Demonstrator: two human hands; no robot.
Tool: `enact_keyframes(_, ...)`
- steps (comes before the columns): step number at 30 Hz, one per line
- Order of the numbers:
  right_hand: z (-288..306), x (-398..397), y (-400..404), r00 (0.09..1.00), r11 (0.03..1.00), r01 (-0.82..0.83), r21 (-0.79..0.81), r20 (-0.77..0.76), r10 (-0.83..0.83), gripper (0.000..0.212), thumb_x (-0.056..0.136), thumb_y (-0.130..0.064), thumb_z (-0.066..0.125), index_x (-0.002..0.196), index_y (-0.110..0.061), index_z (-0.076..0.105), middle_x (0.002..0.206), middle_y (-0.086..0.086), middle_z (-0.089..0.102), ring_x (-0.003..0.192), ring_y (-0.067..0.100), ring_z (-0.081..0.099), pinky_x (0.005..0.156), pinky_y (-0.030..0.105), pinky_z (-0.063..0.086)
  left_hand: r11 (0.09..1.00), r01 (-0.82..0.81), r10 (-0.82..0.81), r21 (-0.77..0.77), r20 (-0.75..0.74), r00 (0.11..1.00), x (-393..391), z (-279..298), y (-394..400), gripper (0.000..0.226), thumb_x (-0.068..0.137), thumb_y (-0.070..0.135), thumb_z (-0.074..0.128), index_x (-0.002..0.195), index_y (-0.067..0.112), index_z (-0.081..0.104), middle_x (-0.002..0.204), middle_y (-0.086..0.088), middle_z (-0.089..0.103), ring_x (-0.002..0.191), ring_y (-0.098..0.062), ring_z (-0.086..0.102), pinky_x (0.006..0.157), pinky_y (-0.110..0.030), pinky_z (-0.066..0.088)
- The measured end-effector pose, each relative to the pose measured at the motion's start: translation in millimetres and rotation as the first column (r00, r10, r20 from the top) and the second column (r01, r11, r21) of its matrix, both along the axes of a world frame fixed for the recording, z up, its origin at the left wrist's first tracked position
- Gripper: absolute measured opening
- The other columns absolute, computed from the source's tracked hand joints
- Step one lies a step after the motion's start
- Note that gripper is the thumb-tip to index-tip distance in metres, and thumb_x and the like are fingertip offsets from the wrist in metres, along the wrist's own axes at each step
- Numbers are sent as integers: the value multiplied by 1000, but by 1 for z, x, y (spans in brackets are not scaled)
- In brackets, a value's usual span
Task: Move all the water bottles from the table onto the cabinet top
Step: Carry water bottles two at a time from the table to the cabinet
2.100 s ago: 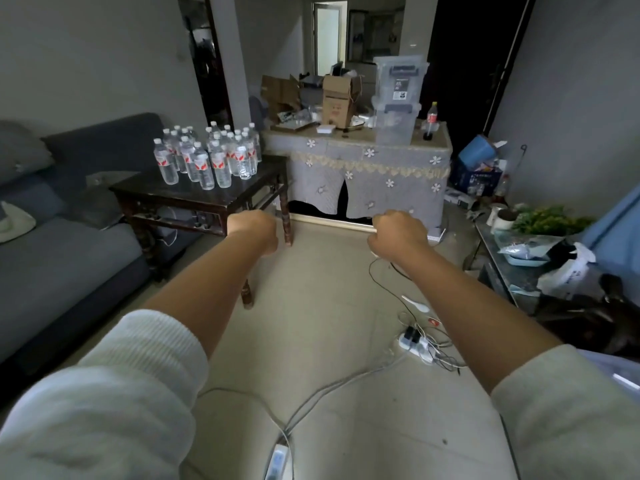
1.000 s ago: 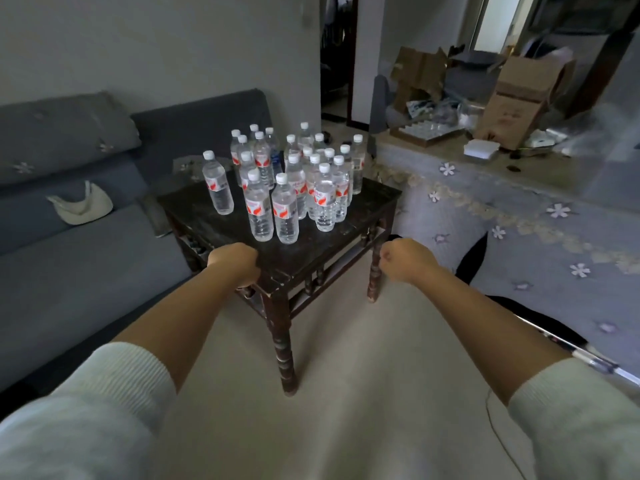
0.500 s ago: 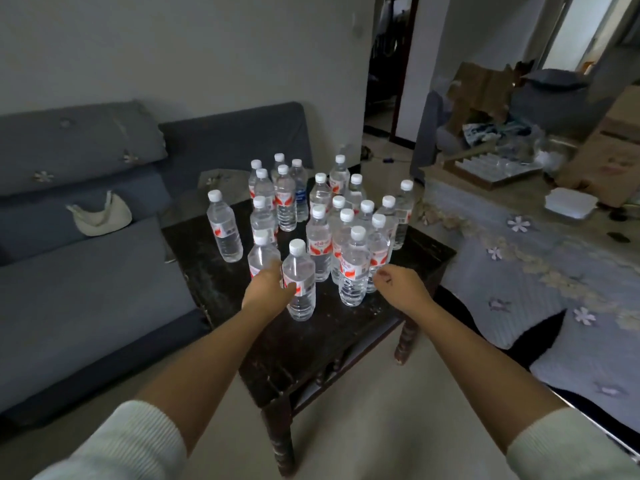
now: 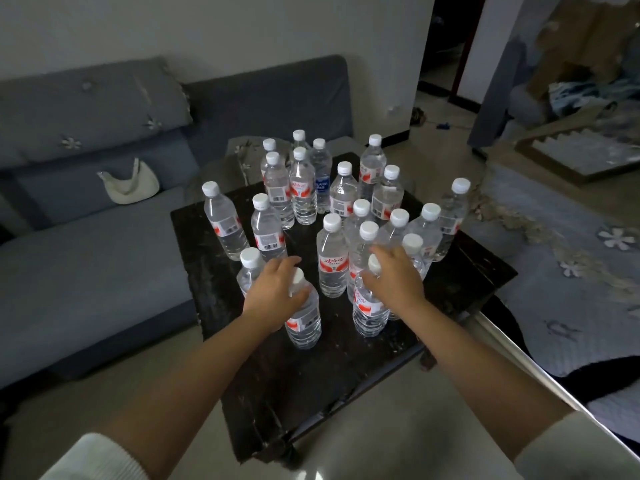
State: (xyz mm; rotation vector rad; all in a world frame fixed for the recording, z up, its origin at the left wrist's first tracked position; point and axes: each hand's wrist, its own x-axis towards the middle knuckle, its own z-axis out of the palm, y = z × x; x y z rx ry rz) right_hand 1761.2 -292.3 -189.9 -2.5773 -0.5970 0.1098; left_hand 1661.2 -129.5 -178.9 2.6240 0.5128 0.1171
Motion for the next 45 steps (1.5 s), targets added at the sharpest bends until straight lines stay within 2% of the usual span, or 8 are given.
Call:
enact_keyframes(6, 20, 13, 1, 989, 980, -104, -169, -120, 84, 36, 85, -20, 60, 119, -9, 53, 128, 15, 48, 115, 31, 52, 86, 33, 44, 961, 217, -161, 174, -289, 944, 18, 17, 10, 40, 88, 27, 57, 127, 17, 50, 130, -6, 51, 117, -22, 53, 93, -30, 45)
enact_keyframes(14, 31, -10, -16, 973, 971, -147, -187, -202, 109, 28, 76, -11, 67, 103, -3, 62, 92, 4, 45, 90, 25, 52, 55, 23, 33, 895, 422, -346, 144, -370, 862, 30, 28, -6, 31, 80, 24, 67, 109, 13, 62, 115, -7, 62, 108, -22, 56, 87, -30, 45)
enact_keyframes(22, 25, -62, -68, 936, 957, 262, -122, -209, -283, 29, 76, -13, 66, 104, -7, 63, 78, -1, 44, 104, 27, 54, 69, 23, 34, 636, 765, -692, 100, -365, 623, 46, 38, -59, 31, 78, 23, 68, 106, 9, 66, 113, -9, 65, 109, -23, 56, 85, -27, 41)
enact_keyframes(25, 27, -98, -99, 868, 889, 438, -131, -195, -456, 30, 76, -11, 66, 106, -5, 63, 75, -3, 40, 101, 27, 53, 58, 22, 33, 496, 863, -806, 99, -319, 499, 44, 42, -92, 28, 76, 20, 69, 101, 9, 67, 108, -10, 66, 106, -25, 58, 81, -28, 42)
enact_keyframes(30, 28, -188, -160, 633, 654, 746, -123, -171, -755, 32, 73, -11, 69, 105, -7, 63, 93, 5, 40, 91, 25, 52, 57, 22, 33, 285, 956, -929, 69, -225, 293, 12, 41, -177, 30, 76, 21, 70, 102, 8, 66, 112, -10, 64, 106, -26, 57, 79, -26, 42)
enact_keyframes(35, 37, -308, -213, 307, 328, 936, -131, -155, -939, 32, 76, -16, 68, 107, -9, 61, 108, 9, 52, 113, 27, 53, 86, 29, 42, 57, 998, -983, 20, -176, 60, -58, 33, -273, 31, 75, 21, 72, 102, 8, 65, 114, -12, 64, 107, -26, 57, 86, -29, 45)
enact_keyframes(39, 42, -426, -241, 18, 45, 986, -161, -163, -986, 32, 75, -16, 69, 106, -13, 62, 110, 10, 53, 109, 29, 56, 76, 27, 40, -147, 989, -985, -12, -92, -147, -148, 35, -340, 27, 75, 17, 71, 100, 8, 67, 105, -12, 65, 105, -26, 58, 77, -26, 41)
enact_keyframes(45, 50, -606, -248, -311, -288, 947, -141, -176, -934, 31, 76, -17, 68, 106, -10, 64, 116, 11, 62, 109, 27, 57, 72, 27, 40, -382, 920, -919, -83, -69, -388, -316, 44, -412, 19, 72, 16, 69, 66, 15, 51, 79, -4, 55, 77, -21, 52, 51, -23, 34)
